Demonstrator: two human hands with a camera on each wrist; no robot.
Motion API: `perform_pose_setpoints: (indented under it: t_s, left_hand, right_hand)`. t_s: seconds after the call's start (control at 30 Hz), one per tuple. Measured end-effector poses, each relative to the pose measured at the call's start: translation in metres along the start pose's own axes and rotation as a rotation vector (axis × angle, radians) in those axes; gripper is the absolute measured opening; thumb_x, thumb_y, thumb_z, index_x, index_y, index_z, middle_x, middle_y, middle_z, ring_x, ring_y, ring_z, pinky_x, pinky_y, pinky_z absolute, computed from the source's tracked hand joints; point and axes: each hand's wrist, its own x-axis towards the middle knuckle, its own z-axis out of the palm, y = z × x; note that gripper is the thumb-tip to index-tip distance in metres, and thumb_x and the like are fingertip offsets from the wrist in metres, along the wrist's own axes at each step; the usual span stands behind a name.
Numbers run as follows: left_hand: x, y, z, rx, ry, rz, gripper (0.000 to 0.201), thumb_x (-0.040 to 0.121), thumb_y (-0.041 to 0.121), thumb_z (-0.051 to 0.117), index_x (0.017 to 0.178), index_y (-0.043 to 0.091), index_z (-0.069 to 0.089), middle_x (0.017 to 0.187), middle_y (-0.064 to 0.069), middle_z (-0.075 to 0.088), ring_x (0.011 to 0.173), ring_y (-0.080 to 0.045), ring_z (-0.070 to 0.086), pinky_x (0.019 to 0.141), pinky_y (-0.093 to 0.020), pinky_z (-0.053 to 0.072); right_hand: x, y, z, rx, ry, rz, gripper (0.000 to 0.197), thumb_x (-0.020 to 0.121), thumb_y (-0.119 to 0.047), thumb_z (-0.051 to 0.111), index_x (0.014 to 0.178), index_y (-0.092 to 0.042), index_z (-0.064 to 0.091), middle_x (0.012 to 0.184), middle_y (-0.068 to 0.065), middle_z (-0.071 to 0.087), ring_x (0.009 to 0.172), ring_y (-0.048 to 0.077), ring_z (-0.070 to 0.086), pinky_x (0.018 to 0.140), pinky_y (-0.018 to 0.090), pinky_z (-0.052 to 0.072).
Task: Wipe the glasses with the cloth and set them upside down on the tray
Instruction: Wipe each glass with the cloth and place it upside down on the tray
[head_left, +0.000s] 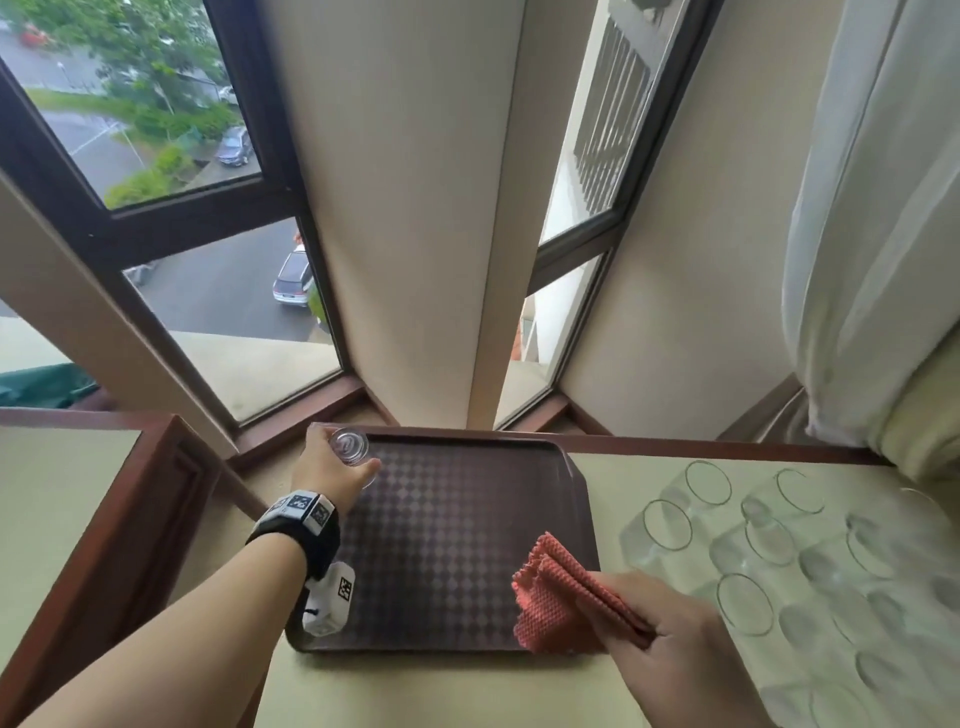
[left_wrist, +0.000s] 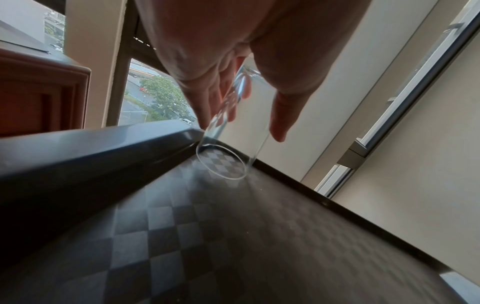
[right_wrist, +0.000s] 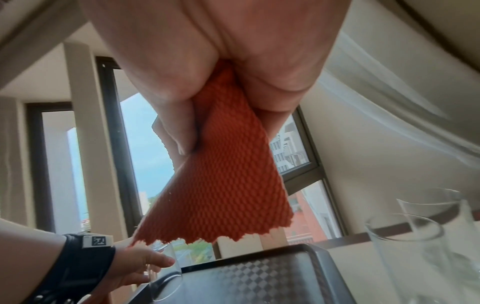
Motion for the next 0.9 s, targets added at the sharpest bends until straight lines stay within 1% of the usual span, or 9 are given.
perform_pose_setpoints:
  t_s: [0.1, 0.23, 0.37, 0.47, 0.57, 0.63, 0.7, 0.8, 0.9]
  left_hand:
    - [0.010, -0.004, 0.009, -0.012, 0.020, -0.015, 0.062, 0.079, 0.031, 0.092, 0.121, 0.023, 0.046, 0.104, -0.001, 0.060, 0.092, -0.025, 0.058, 0.087, -0.035, 0.046]
    - [0.018, -0.004, 0.016, -0.015, 0.028, -0.040, 0.064, 0.078, 0.035, 0.091, 0.124, 0.025, 0.046, 0.107, 0.000, 0.061, 0.094, -0.026, 0.060, 0.090, -0.036, 0.048]
    - [0.025, -0.003, 0.022, -0.014, 0.046, -0.031, 0.068, 0.078, 0.033, 0.092, 0.130, 0.019, 0.050, 0.108, 0.000, 0.060, 0.095, -0.025, 0.058, 0.090, -0.035, 0.045]
    - [0.027, -0.002, 0.024, -0.021, 0.049, -0.016, 0.069, 0.076, 0.032, 0.093, 0.131, 0.017, 0.054, 0.111, -0.002, 0.063, 0.104, -0.029, 0.065, 0.091, -0.035, 0.045]
    - [0.021, 0.007, 0.022, -0.058, 0.082, -0.043, 0.091, 0.070, 0.041, 0.098, 0.142, 0.012, 0.050, 0.131, -0.012, 0.064, 0.119, -0.033, 0.065, 0.101, -0.041, 0.049]
    - [0.006, 0.022, 0.019, -0.096, 0.173, -0.058, 0.107, 0.069, 0.051, 0.097, 0.152, 0.010, 0.042, 0.146, -0.017, 0.052, 0.135, -0.036, 0.055, 0.114, -0.046, 0.045]
    - [-0.023, 0.044, 0.019, -0.154, 0.305, -0.047, 0.101, 0.076, 0.058, 0.089, 0.153, 0.015, 0.039, 0.154, -0.018, 0.041, 0.145, -0.037, 0.042, 0.122, -0.049, 0.036]
    - [-0.087, 0.080, 0.037, -0.222, 0.365, 0.119, 0.077, 0.087, 0.055, 0.079, 0.146, 0.017, 0.046, 0.144, -0.012, 0.045, 0.138, -0.034, 0.043, 0.121, -0.051, 0.035]
    - [-0.144, 0.106, 0.082, -0.197, 0.149, 0.359, 0.068, 0.088, 0.049, 0.081, 0.142, 0.018, 0.052, 0.129, 0.001, 0.052, 0.120, -0.021, 0.054, 0.108, -0.044, 0.049]
  right_hand:
    - [-0.006, 0.010, -0.002, 0.014, 0.031, 0.104, 0.037, 0.080, -0.021, 0.084, 0.098, -0.052, 0.074, 0.083, -0.026, 0.071, 0.074, -0.003, 0.070, 0.067, 0.015, 0.054]
    - [-0.013, 0.020, -0.004, 0.112, 0.047, 0.246, 0.034, 0.080, -0.015, 0.084, 0.092, -0.047, 0.079, 0.081, -0.021, 0.074, 0.069, 0.000, 0.073, 0.067, 0.014, 0.057]
    - [-0.021, 0.031, -0.006, 0.116, 0.040, 0.332, 0.031, 0.081, -0.020, 0.083, 0.095, -0.047, 0.078, 0.084, -0.017, 0.075, 0.074, 0.006, 0.075, 0.073, 0.031, 0.062]
    - [-0.024, 0.032, -0.016, 0.111, 0.093, 0.334, 0.038, 0.080, -0.015, 0.084, 0.094, -0.049, 0.075, 0.077, -0.018, 0.075, 0.070, 0.002, 0.073, 0.070, 0.022, 0.061]
    - [-0.027, 0.032, -0.034, 0.106, 0.154, 0.337, 0.039, 0.082, -0.017, 0.082, 0.099, -0.051, 0.073, 0.076, -0.020, 0.075, 0.073, 0.001, 0.072, 0.072, 0.022, 0.060]
    - [-0.030, 0.035, -0.052, 0.102, 0.213, 0.351, 0.039, 0.083, -0.018, 0.081, 0.097, -0.053, 0.072, 0.074, -0.020, 0.074, 0.072, -0.001, 0.070, 0.071, 0.018, 0.057]
    - [-0.033, 0.035, -0.072, 0.094, 0.267, 0.366, 0.030, 0.085, -0.019, 0.078, 0.087, -0.049, 0.075, 0.071, -0.020, 0.072, 0.068, -0.002, 0.067, 0.064, 0.010, 0.051]
    - [-0.039, 0.040, -0.099, 0.075, 0.338, 0.370, 0.030, 0.087, -0.019, 0.076, 0.089, -0.048, 0.069, 0.076, -0.030, 0.070, 0.077, -0.010, 0.064, 0.063, 0.000, 0.044]
    - [-0.047, 0.054, -0.118, 0.063, 0.384, 0.389, 0.027, 0.088, -0.023, 0.075, 0.090, -0.050, 0.068, 0.080, -0.028, 0.072, 0.081, -0.008, 0.066, 0.066, 0.000, 0.045]
